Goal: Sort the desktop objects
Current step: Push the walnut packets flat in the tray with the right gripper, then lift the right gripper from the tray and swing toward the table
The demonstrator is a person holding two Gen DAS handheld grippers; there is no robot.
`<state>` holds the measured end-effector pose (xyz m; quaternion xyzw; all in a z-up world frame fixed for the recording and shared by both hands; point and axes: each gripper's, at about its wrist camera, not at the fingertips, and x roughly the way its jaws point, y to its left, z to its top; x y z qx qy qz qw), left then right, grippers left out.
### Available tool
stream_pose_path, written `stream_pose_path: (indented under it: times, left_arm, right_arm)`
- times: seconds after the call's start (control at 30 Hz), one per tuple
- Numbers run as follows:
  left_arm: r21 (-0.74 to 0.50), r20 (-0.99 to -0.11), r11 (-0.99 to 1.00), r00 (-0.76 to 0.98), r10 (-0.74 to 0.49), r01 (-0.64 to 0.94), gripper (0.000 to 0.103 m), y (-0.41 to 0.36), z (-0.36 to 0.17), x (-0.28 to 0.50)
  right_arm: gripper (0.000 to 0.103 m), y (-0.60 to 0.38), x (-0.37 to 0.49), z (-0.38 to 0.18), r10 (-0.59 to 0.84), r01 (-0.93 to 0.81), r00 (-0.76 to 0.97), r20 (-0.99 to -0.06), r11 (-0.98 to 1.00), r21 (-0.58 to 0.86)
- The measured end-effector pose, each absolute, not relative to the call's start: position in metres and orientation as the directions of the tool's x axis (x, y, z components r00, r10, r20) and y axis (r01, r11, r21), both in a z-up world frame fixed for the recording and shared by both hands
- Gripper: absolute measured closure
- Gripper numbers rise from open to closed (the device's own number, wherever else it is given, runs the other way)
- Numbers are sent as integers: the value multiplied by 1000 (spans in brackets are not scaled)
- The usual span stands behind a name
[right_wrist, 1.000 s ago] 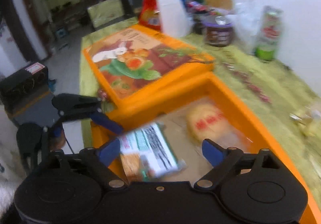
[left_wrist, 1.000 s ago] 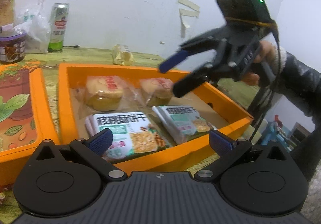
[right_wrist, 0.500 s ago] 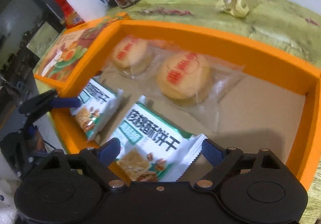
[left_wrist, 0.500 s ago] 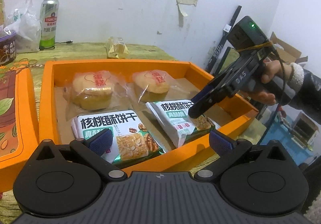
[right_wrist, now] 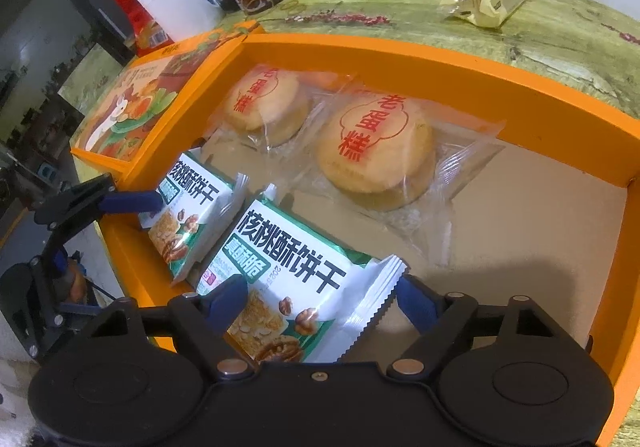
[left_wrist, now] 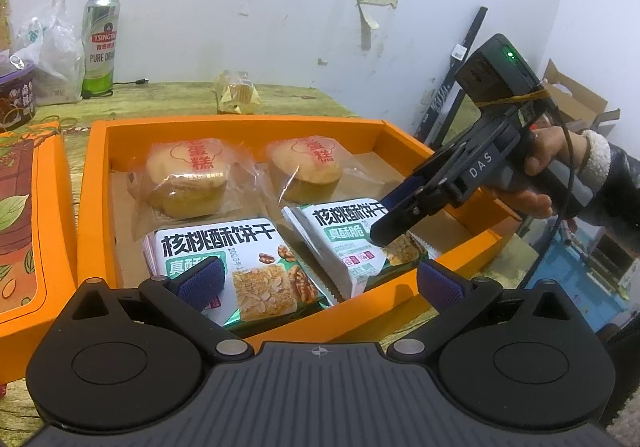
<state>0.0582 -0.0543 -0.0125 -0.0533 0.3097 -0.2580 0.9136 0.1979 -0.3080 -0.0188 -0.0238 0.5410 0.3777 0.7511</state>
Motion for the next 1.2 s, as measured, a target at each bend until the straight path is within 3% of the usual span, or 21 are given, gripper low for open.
stream_pose_path:
  times: [0.17,0.3,0.57,0.73,1.2]
  left_arm:
    - [-264,-540,864,677,-500,428,0,-54,-11,58]
    - [-260,-537,874,691,-485,411,0,-54,-8,57]
    - [-208,-521,924,763,-382,320,0,-66,11,65]
    - [-186,-568,963,778,-267,194,0,-68,21,80]
    - [-59,-654,998,756,-38,0,0,-62,27,90]
  right_arm:
    - [23,-313,191,-14,544,-584,181,-820,730,355]
    - [18,-334,177,-2,578,-539,285,-764,756,371]
    - [1,-381,103,14,500,-330,689,-525,861,388]
    - [0,-382,69,5,436,-254,809,-394,864,435]
    - [0,-374,61,-17,513,-237,767,-384,784,573]
